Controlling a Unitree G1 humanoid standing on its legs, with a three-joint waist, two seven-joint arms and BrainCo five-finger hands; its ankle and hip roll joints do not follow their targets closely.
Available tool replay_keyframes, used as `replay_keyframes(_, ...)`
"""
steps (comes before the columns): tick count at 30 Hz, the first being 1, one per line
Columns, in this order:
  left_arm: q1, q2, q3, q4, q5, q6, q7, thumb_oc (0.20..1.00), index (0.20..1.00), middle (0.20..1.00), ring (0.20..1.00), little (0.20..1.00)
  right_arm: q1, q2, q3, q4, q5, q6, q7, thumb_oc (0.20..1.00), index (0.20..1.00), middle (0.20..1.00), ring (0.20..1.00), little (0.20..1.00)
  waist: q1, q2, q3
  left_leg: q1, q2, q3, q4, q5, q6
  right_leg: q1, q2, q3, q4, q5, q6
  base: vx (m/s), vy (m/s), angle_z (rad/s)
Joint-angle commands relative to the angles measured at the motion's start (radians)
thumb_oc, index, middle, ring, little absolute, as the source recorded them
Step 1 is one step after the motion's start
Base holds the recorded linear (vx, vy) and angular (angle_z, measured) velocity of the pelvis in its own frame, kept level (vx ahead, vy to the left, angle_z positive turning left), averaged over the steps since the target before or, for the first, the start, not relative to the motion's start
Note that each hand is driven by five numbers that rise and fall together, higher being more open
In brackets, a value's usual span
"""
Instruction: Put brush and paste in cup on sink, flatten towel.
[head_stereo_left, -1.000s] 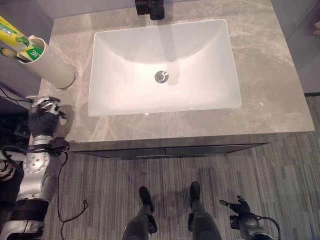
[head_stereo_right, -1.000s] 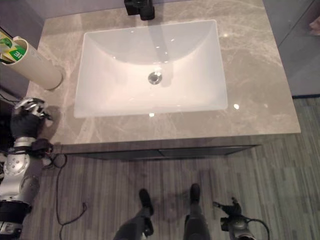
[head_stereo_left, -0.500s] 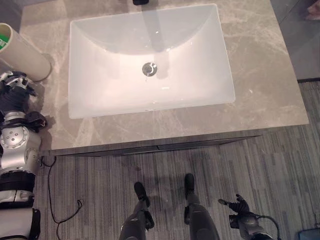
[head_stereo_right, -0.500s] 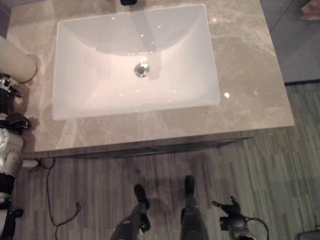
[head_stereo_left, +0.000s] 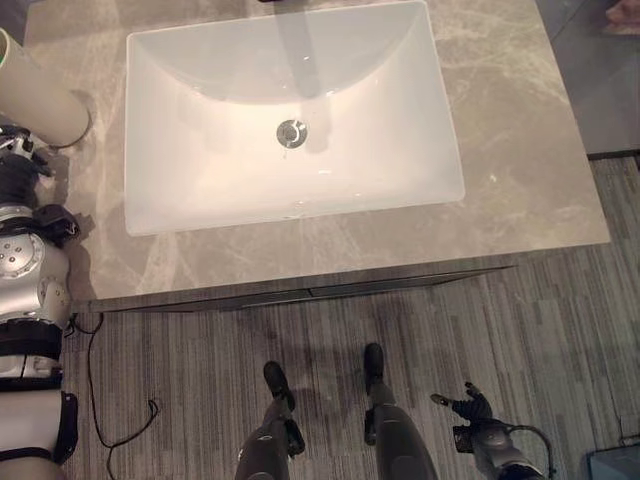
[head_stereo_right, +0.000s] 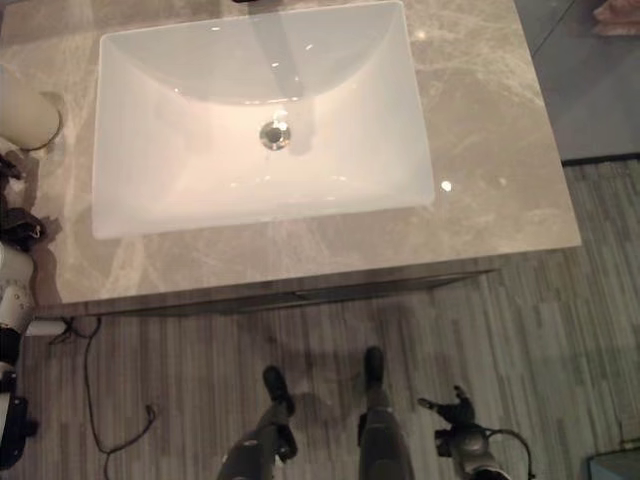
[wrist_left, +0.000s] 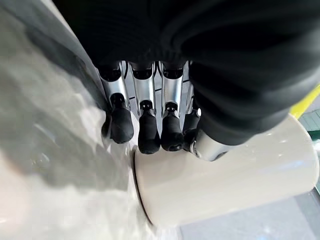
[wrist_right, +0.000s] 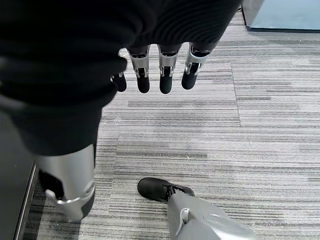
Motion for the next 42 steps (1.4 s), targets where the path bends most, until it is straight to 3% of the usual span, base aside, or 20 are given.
replay_keyframes(1, -0.082, 0.065, -0.033, 0.057, 0.032, -0.017, 0.015, 0.200, 0.200, 0.200, 0.200, 0.200, -0.015, -0.011, 0.013, -0.009, 0.026, -0.018, -0.007, 1.000, 1.000, 1.000, 1.000, 1.000, -0.021, 0.001, -0.012, 0.059, 0.018, -0.027, 0.007, -0.016, -0.077, 0.008, -0.066, 0.006, 0.000, 0.038, 0.095, 0.00, 0.000, 0.00)
replay_keyframes(13, -0.182, 0.066, -0.117, 0.083, 0.081, -0.012, 0.031, 0.200, 0.200, 0.200, 0.200, 0.200, 0.010, -0.009, 0.025, 0.006, 0.020, -0.014, -0.004, 1.000, 1.000, 1.000, 1.000, 1.000, -0.040, -0.006, -0.023, 0.057, 0.020, -0.015, 0.007, -0.018, -0.075, -0.006, -0.063, 0.021, 0.000, 0.044, 0.098, 0.00, 0.002, -0.01)
replay_keyframes(23, -0.094, 0.045, -0.085, -0.040, 0.071, -0.024, 0.015, 0.200, 0.200, 0.200, 0.200, 0.200, 0.009, -0.011, 0.014, 0.009, 0.014, -0.007, -0.001, 1.000, 1.000, 1.000, 1.000, 1.000, -0.026, -0.002, -0.028, 0.058, 0.016, -0.026, 0.007, -0.021, -0.073, 0.003, -0.065, 0.016, 0.000, 0.038, 0.096, 0.00, 0.000, 0.00)
replay_keyframes(42, -0.129, 0.147, -0.048, 0.137, 0.064, -0.008, 0.019, 0.200, 0.200, 0.200, 0.200, 0.200, 0.004, -0.026, 0.024, -0.001, 0.010, -0.016, 0.008, 1.000, 1.000, 1.000, 1.000, 1.000, -0.024, 0.001, -0.019, 0.047, 0.007, -0.023, 0.007, -0.026, -0.069, -0.013, -0.068, 0.029, 0.000, 0.044, 0.100, 0.00, 0.006, 0.00)
